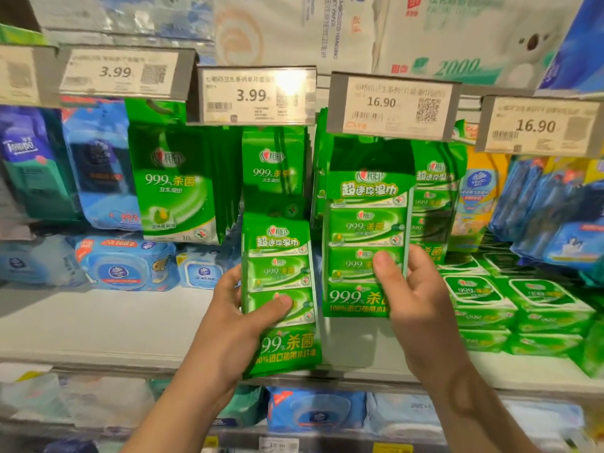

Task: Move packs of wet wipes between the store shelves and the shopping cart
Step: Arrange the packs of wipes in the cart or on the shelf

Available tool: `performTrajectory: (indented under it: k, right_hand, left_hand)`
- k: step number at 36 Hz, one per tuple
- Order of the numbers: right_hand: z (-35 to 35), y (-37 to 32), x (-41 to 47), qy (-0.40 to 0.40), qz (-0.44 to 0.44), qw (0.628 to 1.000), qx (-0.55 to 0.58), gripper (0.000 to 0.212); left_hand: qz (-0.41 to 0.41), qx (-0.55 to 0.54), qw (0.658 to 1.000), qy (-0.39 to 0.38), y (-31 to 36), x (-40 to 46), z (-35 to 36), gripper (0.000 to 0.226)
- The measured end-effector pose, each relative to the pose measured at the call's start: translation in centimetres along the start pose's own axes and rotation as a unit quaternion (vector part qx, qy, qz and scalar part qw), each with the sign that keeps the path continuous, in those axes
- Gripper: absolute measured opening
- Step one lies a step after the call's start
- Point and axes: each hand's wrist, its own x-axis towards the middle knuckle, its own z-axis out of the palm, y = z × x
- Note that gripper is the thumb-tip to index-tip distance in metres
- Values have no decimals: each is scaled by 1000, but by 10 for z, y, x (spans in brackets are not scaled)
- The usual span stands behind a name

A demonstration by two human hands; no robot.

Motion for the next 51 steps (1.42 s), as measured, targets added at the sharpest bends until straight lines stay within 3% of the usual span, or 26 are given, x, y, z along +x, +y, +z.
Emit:
performTrajectory:
  k: [2, 5, 6, 8, 17, 24, 32, 36, 42, 46, 51]
  right_hand:
    - [0, 12, -3, -1, 28, 999, -24, 20]
    - [7, 14, -8, -11, 68, 997, -30, 54]
    - [9, 14, -8, -2, 67, 997, -41, 54]
    - [12, 12, -7, 20, 43, 997, -64, 38]
    - [29, 21, 25, 60, 62, 993, -83, 25]
    - [35, 20, 45, 43, 107, 985, -131, 55]
    - [39, 29, 46, 60, 131, 981, -127, 70]
    - [38, 24, 42, 52, 167, 980, -95, 64]
    - [35, 20, 25, 26, 281, 958, 57, 27]
    - [31, 28, 6, 4, 343, 936, 83, 25]
    - [24, 26, -22, -63, 334, 936, 90, 34]
  left_hand:
    - [5, -1, 1000, 5, 0, 1, -1, 69]
    - [15, 2, 1000, 14, 2, 2, -3, 72]
    - [18, 2, 1000, 15, 2, 1, -4, 74]
    - [21, 1, 1000, 12, 3, 1, -5, 76]
    - [22, -7, 1000, 7, 4, -2, -7, 75]
    - [20, -12, 1000, 0, 3, -4, -8, 73]
    - [16, -5, 1000, 0, 4, -6, -8, 75]
    - [18, -3, 1000, 3, 5, -8, -8, 74]
    - [17, -17, 1000, 2, 6, -12, -5, 66]
    - [14, -24, 1000, -2, 5, -12, -2, 59]
    - [12, -33, 999, -24, 2, -11, 7, 44]
